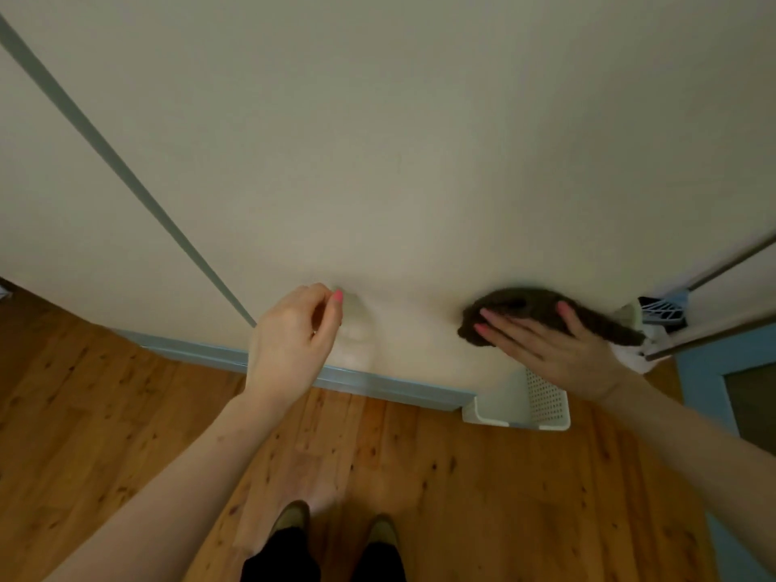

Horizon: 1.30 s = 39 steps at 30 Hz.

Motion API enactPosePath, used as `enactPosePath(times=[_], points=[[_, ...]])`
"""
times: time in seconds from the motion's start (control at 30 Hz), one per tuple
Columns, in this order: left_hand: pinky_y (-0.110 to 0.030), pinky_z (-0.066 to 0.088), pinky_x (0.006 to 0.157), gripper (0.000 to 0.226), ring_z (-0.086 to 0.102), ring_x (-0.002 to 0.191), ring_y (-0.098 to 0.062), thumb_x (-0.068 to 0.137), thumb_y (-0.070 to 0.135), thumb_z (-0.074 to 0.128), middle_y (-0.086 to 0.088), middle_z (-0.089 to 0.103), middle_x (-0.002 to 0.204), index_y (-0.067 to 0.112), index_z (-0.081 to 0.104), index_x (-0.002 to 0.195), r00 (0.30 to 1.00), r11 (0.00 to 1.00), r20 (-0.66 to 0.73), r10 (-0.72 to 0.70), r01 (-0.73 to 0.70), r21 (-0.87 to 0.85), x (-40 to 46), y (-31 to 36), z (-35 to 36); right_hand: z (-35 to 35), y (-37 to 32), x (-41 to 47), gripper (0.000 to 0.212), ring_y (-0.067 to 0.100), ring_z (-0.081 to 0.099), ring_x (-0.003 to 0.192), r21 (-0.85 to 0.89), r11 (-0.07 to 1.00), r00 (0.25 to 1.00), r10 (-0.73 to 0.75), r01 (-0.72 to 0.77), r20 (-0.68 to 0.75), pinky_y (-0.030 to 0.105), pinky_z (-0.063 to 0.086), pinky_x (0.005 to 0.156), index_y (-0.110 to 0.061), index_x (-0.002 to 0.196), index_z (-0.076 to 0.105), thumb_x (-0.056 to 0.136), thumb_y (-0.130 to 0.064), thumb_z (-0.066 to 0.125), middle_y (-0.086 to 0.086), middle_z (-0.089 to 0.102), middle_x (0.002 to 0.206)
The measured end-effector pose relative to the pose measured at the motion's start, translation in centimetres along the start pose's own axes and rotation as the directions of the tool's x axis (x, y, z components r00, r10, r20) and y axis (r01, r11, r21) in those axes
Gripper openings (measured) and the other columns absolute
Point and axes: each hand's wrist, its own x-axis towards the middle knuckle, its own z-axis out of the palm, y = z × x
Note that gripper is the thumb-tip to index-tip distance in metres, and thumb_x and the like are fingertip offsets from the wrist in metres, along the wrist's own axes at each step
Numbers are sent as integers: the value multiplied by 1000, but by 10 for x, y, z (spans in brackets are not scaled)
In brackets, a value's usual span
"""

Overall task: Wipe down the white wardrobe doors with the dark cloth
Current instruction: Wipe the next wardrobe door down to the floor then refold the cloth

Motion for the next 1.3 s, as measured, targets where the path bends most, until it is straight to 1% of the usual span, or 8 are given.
enactPosePath(times=[0.17,0.4,0.63,0.77,0.93,1.03,1.17,1.3], points=[[-38,45,53,34,51,57,-17,96,31,41,0,53,60,15,56,70,1000,999,10,16,-17,48,-9,-25,17,34,-71,-31,85,18,31,139,92,847,810,-528,523,257,52,6,116,-5,147,23,77,-21,69,8,22,150],[-30,41,47,33,49,50,-13,96,34,42,4,52,55,20,54,69,997,998,56,-47,46,31,-26,-53,28,39,-99,-31,87,31,1,144,142,897,849,-442,418,290,59,-15,112,-4,150,11,78,-4,60,17,6,156],[-21,30,45,33,41,42,-9,96,33,42,7,46,49,19,54,69,998,999,48,-38,39,-22,-22,-60,31,34,-92,9,54,18,30,136,149,988,995,-43,30,87,51,3,116,-9,149,23,97,2,30,17,4,158],[-24,36,45,32,45,45,-12,95,36,42,4,49,52,22,54,68,999,999,45,-4,6,-32,-21,-76,29,57,-147,11,69,18,26,139,139,974,969,-197,177,149,52,-3,118,-8,147,24,84,5,47,14,18,156],[-21,31,45,33,48,53,-15,93,41,41,2,46,49,26,53,66,999,999,29,24,-23,-47,-20,-105,21,73,-194,28,88,19,30,139,246,837,798,-543,489,262,48,12,113,-14,142,27,71,-23,78,9,17,148],[-18,29,45,35,48,53,-13,92,42,40,3,46,49,24,55,67,999,997,24,34,-32,-69,-17,-118,18,72,-190,40,83,19,25,140,200,878,862,-470,435,191,45,16,115,-12,140,33,70,-21,77,7,23,148],[-16,36,48,35,52,60,-11,91,44,39,4,49,51,23,56,68,999,995,26,20,-17,-102,-18,-125,17,63,-187,82,57,26,7,146,191,976,993,-113,104,41,49,3,118,-5,149,16,95,0,35,15,7,158],[-17,40,50,33,54,67,-9,92,42,40,5,53,54,23,57,70,1000,993,22,-5,7,-117,-12,-133,14,63,-199,130,53,18,21,143,143,989,998,33,-24,-59,48,10,115,-12,149,25,97,-8,35,8,20,156]])
